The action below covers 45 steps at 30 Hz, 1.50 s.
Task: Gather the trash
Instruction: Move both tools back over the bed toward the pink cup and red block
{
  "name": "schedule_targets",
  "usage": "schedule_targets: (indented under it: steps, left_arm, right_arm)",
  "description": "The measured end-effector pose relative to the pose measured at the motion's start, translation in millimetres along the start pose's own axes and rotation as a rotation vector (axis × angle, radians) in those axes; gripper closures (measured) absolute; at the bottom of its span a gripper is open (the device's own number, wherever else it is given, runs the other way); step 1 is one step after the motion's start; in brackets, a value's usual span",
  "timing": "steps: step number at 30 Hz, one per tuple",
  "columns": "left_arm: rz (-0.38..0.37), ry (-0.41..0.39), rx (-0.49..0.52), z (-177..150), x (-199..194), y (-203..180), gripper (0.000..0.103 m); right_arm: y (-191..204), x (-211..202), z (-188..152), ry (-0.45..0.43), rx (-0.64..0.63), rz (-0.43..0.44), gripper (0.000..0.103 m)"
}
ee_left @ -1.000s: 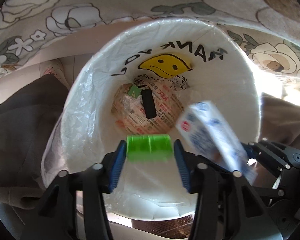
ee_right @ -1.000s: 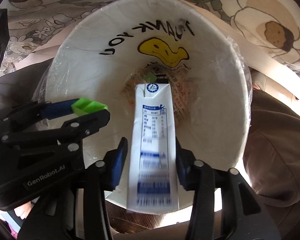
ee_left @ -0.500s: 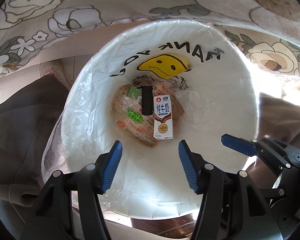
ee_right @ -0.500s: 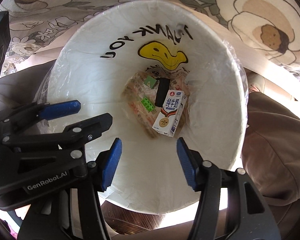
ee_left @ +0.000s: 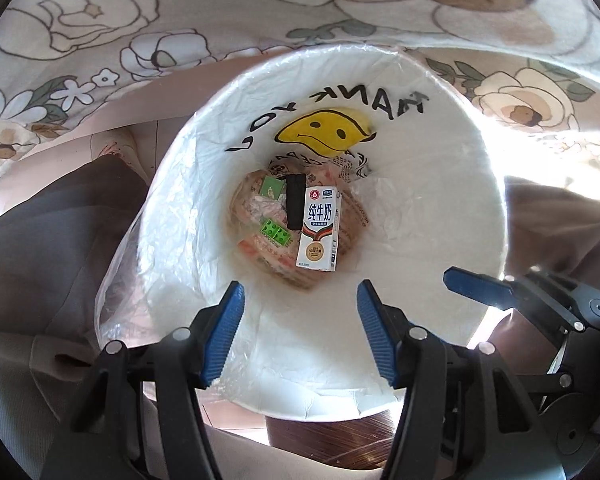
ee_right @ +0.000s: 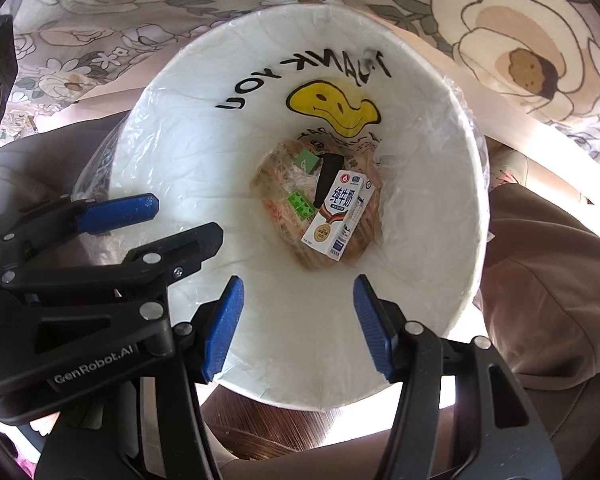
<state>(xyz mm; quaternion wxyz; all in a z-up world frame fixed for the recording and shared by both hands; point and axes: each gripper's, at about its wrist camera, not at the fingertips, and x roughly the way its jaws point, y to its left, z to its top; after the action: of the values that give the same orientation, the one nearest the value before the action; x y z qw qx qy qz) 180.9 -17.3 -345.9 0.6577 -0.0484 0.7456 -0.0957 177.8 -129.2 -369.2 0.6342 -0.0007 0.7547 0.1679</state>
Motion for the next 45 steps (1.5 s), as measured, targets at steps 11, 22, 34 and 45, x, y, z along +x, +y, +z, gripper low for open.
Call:
schedule_targets:
  steps: [11, 22, 34, 45]
  left_arm:
    - [0.022, -0.086, 0.063, -23, -49, -3, 0.042]
    - [0.072, -0.266, 0.175, -40, -134, -15, 0.041]
    - [0.063, -0.51, 0.209, -45, -234, -33, 0.025]
    - [0.062, -0.655, 0.162, -39, -308, -30, 0.017]
  right_arm:
    - [11, -51, -27, -0.05, -0.068, 0.042, 0.045]
    - [13, -146, -54, -0.191, -0.134, 0.075, 0.045]
    - [29, -250, -64, -0.387, -0.214, 0.081, 0.045]
    - [44, -326, -69, -0.579, -0.265, 0.033, 0.038]
